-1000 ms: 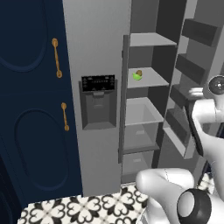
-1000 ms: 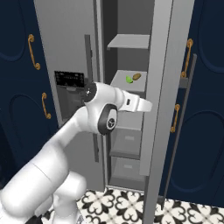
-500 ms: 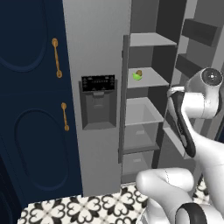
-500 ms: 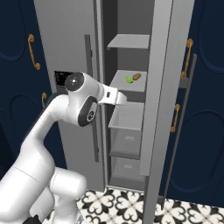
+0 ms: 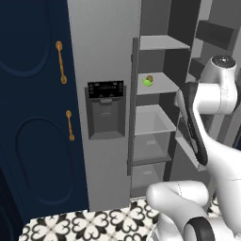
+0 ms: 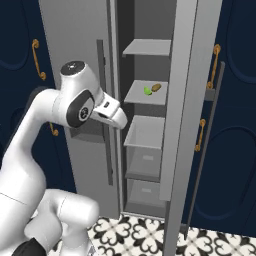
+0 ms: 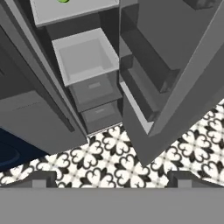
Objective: Grab a lemon wedge from the fridge and one ice cube from the ice bowl, and put them in the glass of lemonade.
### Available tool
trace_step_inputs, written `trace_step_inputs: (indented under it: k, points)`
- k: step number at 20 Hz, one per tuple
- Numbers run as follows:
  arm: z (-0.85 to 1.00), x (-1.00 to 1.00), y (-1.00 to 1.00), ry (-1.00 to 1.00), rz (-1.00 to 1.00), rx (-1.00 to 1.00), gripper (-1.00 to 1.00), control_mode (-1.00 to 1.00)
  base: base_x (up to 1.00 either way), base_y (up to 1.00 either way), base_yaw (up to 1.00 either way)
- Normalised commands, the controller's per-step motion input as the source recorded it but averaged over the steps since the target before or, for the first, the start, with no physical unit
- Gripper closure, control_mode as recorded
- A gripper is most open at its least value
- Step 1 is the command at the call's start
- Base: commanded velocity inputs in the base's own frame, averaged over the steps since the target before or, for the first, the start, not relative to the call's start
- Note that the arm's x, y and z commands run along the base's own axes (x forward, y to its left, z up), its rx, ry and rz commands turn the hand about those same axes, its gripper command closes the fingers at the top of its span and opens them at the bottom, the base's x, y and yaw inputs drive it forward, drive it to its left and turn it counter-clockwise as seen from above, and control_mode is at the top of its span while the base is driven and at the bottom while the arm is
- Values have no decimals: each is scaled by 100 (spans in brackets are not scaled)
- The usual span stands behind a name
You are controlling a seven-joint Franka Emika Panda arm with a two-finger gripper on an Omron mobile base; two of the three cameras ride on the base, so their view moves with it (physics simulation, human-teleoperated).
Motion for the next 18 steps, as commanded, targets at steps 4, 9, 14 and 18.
trace_step_inputs:
  k: [4,9,14,18]
  points:
    - [-5,-55,2,-2,5,6,-100,-100,0,0,0]
    - [0,-8,11,-4,14,0,-100,-100,0,0,0]
    - [0,-4,2,0,1,0,-100,-100,0,0,0]
    - [0,-5,1,-2,1,0,-100,-100,0,0,0]
